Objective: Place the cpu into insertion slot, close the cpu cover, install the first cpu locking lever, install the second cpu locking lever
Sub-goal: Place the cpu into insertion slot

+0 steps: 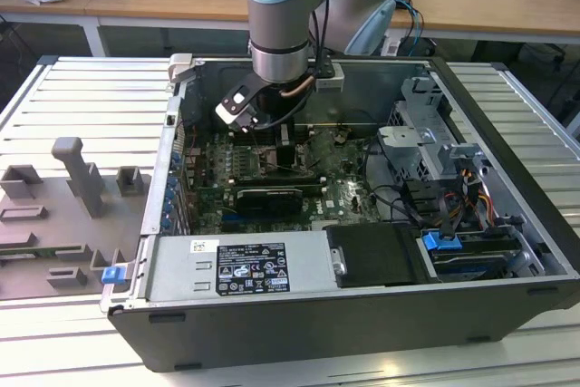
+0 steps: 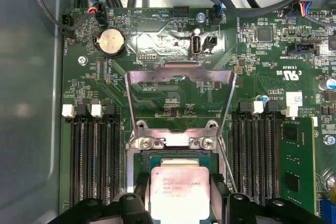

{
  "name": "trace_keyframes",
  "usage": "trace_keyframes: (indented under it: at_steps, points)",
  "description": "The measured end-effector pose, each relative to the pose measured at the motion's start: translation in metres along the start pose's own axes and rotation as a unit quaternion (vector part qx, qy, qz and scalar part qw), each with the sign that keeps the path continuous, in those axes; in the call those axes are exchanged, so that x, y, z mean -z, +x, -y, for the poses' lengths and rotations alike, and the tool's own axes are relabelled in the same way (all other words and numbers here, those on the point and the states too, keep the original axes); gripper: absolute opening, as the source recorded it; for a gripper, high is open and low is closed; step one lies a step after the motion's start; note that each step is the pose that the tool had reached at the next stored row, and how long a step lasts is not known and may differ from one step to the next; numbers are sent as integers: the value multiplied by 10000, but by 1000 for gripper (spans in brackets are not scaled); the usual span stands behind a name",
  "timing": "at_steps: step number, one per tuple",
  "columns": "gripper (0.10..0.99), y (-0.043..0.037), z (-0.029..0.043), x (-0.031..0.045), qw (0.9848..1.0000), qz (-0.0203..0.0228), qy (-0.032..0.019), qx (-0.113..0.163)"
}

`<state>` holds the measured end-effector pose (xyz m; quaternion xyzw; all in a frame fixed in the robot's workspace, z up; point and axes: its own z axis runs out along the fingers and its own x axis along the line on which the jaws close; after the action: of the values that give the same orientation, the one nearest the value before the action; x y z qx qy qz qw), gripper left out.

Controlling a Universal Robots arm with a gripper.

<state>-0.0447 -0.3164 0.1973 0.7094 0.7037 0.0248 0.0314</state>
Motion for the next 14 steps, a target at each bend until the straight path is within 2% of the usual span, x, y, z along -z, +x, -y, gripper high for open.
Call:
trace_keyframes:
  at_steps: [2, 3, 6, 9, 11, 12, 13, 14]
  points:
    - [553, 1, -1, -3, 10000, -4, -3, 0]
    - [616, 0, -1, 0, 10000, 1, 0, 0]
    - [616, 0, -2, 7, 10000, 2, 1, 0]
    - [616, 0, -6, 64, 10000, 1, 0, 0]
    - [616, -1, -12, 141, 10000, 0, 2, 0]
    - [616, -1, -13, 153, 10000, 1, 4, 0]
    - [600, -1, -14, 161, 10000, 3, 5, 0]
    - [533, -1, -16, 174, 10000, 7, 10, 1]
